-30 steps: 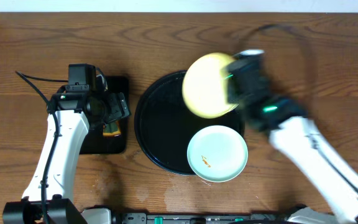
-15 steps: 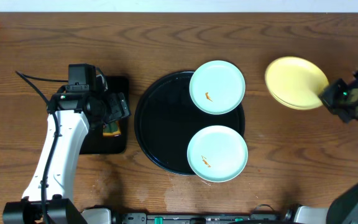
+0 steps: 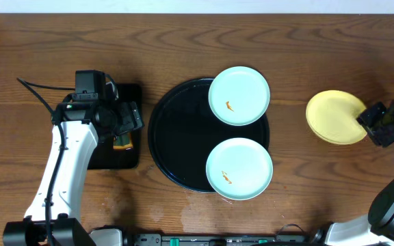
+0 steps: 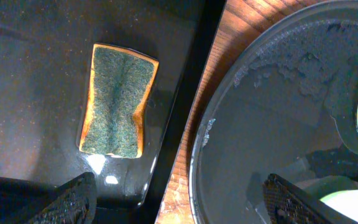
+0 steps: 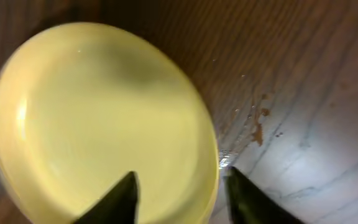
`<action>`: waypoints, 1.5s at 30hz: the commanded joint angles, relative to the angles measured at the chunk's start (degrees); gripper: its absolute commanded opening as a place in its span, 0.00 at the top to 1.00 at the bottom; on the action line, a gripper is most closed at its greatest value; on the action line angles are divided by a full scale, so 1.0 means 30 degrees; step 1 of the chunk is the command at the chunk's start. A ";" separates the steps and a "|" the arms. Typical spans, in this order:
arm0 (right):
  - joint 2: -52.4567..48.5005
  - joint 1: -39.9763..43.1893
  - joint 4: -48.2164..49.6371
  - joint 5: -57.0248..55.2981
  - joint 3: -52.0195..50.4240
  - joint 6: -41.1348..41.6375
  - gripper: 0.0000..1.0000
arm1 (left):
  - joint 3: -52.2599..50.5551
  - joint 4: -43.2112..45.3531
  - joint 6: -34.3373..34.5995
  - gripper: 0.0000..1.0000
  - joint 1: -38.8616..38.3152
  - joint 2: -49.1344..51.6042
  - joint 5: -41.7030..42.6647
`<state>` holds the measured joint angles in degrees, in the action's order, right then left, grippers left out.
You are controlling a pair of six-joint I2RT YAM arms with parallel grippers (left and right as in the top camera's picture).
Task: Clean dirty plates on tray and stack at the side
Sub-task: 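Set the yellow plate on the table right of the tray and release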
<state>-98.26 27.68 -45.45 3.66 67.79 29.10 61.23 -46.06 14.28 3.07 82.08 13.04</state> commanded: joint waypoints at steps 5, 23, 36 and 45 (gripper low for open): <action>0.1902 -0.1406 0.0634 0.5697 -0.0007 -0.3963 0.50 | 0.0539 -0.0036 -0.0248 0.14 0.0044 -0.0051 0.0007; -0.2106 -1.4163 0.7861 -0.3585 -0.0015 -0.9799 0.49 | 0.0546 -0.0036 -0.0248 0.14 0.0044 -0.0051 0.0007; -0.3628 -1.3967 0.8313 -0.1698 -0.0007 -0.8779 0.91 | 0.0546 -0.0036 -0.0248 0.14 0.0044 -0.0051 0.0007; -0.1821 -1.4469 0.6164 0.2914 -0.0007 -0.8437 0.98 | 0.0546 -0.0036 -0.0248 0.14 0.0044 -0.0051 0.0000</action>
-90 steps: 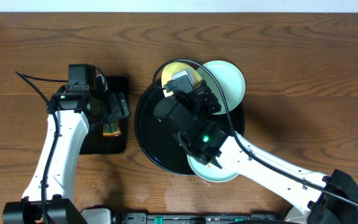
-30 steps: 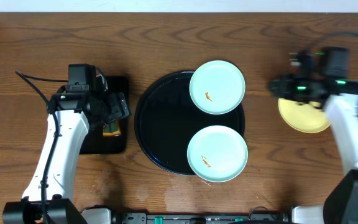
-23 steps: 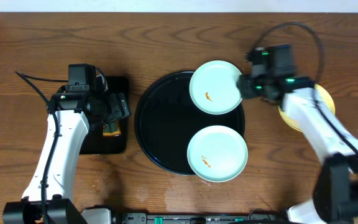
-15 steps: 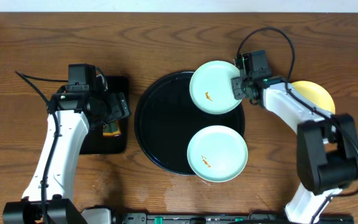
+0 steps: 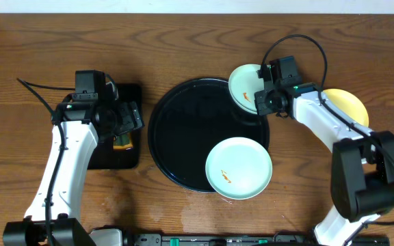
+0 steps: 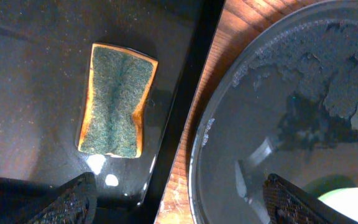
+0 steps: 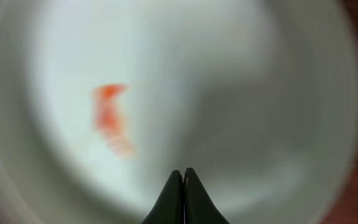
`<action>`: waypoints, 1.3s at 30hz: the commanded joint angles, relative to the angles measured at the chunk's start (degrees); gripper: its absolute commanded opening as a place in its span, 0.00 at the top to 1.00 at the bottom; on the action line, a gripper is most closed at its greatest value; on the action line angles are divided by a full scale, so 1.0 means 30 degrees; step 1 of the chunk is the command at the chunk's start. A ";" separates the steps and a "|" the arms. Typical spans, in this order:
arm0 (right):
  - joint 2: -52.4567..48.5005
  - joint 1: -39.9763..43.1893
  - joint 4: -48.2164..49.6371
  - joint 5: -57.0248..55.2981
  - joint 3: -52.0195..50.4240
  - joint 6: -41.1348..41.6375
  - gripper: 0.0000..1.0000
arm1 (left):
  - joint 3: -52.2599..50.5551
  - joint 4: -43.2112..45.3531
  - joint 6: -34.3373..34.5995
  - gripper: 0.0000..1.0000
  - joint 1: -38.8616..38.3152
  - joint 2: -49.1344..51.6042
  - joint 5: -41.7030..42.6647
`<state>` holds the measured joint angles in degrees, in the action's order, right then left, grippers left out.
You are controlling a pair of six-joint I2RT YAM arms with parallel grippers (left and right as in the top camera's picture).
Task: Clean dirty plates on tray and stack at the side
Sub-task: 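Set the yellow plate on the table right of the tray and release, then grasp the upper green plate rim with the right gripper and drag it toward center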
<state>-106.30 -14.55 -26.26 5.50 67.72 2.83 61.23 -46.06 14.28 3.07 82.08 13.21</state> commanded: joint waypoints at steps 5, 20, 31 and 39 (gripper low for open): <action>0.0969 -0.1515 -0.1005 0.2696 0.0015 0.0532 0.96 | 0.0546 -0.0036 -0.0248 0.14 0.0044 -0.0051 -0.0058; 0.0925 -0.3002 -0.0605 -0.0262 0.0007 -0.1610 0.82 | 0.0546 -0.0036 -0.0248 0.14 0.0044 -0.0051 -0.0058; 0.0750 -0.5064 0.1894 0.3847 0.0007 -0.0590 0.81 | 0.0546 -0.0036 -0.0248 0.14 0.0044 -0.0051 -0.0058; 0.0729 -0.7395 0.3439 0.1792 0.0036 -0.0386 0.64 | 0.0546 -0.0036 -0.0248 0.14 0.0044 -0.0051 -0.0058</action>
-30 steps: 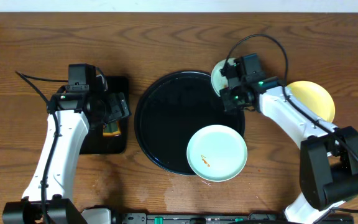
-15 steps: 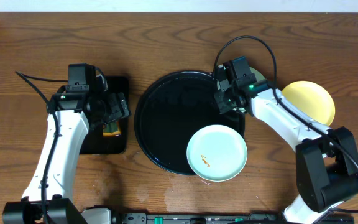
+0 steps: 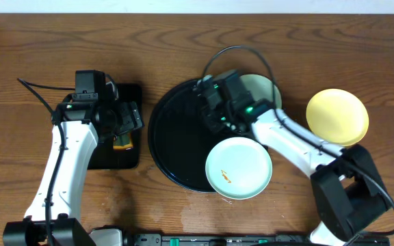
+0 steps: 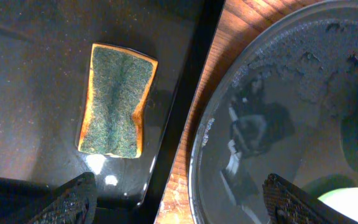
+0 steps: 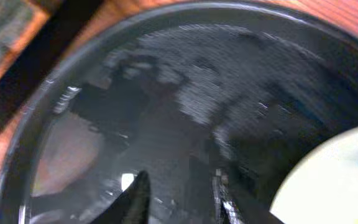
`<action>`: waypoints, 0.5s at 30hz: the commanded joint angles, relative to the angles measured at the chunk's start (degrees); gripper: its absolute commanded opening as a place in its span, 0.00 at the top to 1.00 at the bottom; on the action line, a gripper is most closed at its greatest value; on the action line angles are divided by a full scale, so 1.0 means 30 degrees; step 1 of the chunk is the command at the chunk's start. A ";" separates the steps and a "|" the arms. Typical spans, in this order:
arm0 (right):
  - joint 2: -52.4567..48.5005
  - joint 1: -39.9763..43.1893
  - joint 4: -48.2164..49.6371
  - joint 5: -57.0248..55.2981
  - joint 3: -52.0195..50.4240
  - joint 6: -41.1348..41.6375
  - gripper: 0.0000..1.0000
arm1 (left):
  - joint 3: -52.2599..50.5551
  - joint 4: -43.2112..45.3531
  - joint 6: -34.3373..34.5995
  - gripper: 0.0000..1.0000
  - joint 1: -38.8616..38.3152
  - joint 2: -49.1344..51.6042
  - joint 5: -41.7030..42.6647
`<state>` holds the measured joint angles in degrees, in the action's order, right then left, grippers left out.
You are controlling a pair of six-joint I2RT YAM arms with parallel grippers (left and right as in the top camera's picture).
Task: Clean dirty plates on tray and stack at the side
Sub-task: 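Grasp the upper green plate rim with the right gripper and drag it toward center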
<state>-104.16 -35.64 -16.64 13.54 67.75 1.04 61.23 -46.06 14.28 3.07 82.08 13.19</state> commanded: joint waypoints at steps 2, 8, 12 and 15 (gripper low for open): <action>0.0182 -0.0321 0.0058 -0.1858 0.0168 0.0656 0.65 | 0.0546 -0.0036 -0.0248 0.14 0.0044 -0.0051 -0.0051; 0.2047 0.2193 -0.1180 -0.3497 0.0313 0.2696 0.65 | 0.0539 -0.0036 -0.0248 0.14 0.0044 -0.0051 -0.0051; 0.2667 0.5180 -0.3104 -0.2149 0.0313 0.3730 0.66 | 0.0546 -0.0044 -0.0248 0.14 0.0044 -0.0051 -0.0044; 0.2222 0.7606 -0.5042 0.0306 0.0291 0.3716 0.62 | 0.0546 -0.0044 -0.0248 0.14 0.0044 -0.0051 -0.0051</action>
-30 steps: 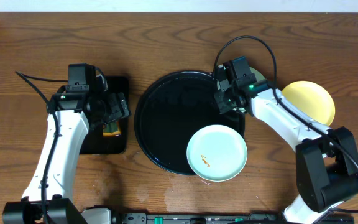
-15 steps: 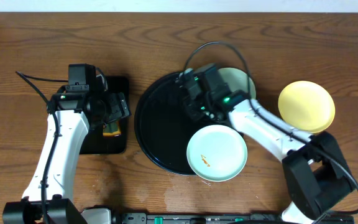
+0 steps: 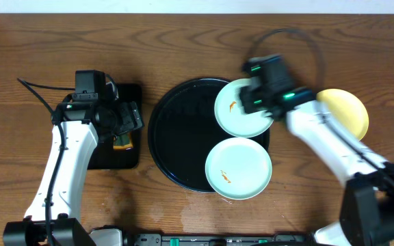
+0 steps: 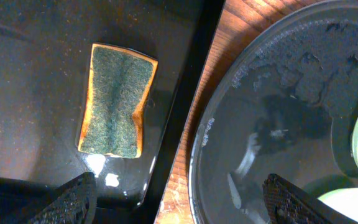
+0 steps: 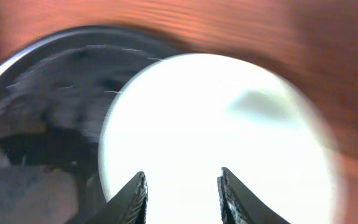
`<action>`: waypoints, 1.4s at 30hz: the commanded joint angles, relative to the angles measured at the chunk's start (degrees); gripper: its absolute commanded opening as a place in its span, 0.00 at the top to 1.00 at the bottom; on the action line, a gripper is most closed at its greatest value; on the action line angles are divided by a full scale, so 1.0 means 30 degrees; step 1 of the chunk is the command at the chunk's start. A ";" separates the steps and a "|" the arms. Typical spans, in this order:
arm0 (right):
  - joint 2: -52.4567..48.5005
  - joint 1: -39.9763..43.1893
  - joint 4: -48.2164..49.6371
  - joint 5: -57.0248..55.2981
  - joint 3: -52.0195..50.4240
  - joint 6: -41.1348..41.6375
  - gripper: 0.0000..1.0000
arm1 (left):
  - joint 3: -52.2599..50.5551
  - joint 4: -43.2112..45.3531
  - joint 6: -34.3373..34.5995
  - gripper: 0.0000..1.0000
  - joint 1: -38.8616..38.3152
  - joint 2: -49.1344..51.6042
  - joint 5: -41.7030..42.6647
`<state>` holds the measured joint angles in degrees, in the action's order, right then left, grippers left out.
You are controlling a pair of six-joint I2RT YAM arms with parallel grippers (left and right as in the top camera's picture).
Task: Clean dirty plates on tray and stack at the side
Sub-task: 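Grasp the upper green plate rim with the right gripper and drag it toward center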
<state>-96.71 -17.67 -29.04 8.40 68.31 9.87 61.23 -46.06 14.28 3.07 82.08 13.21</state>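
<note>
Two pale mint plates lie on the round black tray (image 3: 176,137). The far plate (image 3: 241,109) has an orange smear, and so has the near plate (image 3: 239,169). My right gripper (image 3: 254,101) hovers over the far plate, blurred. In the right wrist view the right gripper (image 5: 182,199) is open with nothing between its fingers, and the plate (image 5: 216,137) glares white beneath it. My left gripper (image 4: 179,205) is open and empty above the green-and-yellow sponge (image 4: 117,99). A clean yellow plate (image 3: 347,113) sits on the table to the right.
The sponge lies in a black square tray (image 3: 132,92) left of the round tray. The round tray's wet rim (image 4: 194,143) runs beside that square tray. Bare wooden table (image 3: 334,41) surrounds everything.
My right gripper was over the middle of the round tray and is now further right, over the far mint plate. That plate lies nearer the tray's middle than before. The left arm has not moved.
My right gripper was first open at the yellow plate, both mint plates on the tray. Then it was shut close over the far mint plate. Then it stood open over the tray's middle, the plate at the far right rim. Now it is open above that plate.
</note>
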 commanded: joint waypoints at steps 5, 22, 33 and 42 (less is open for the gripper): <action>-0.2251 0.4284 -0.3257 0.4947 0.0066 0.0058 0.57 | 0.0539 -0.0036 -0.0248 0.14 0.0044 -0.0051 -0.0051; -0.4233 0.5362 -0.2135 0.7118 0.0073 -0.0889 0.99 | 0.0546 -0.0036 -0.0248 0.14 0.0044 -0.0051 -0.0058; -0.3082 0.3927 -0.1916 0.3330 0.0124 -0.0714 0.99 | 0.0546 -0.0036 -0.0248 0.14 0.0044 -0.0051 -0.0058; -0.1800 -0.0437 -0.1515 -0.3563 0.0117 0.2375 0.99 | 0.0546 0.0401 -0.0233 0.14 0.0044 -0.0051 -0.0044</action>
<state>-102.91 -15.77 -34.15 7.29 68.42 12.03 61.23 -44.88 14.28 3.07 82.08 13.19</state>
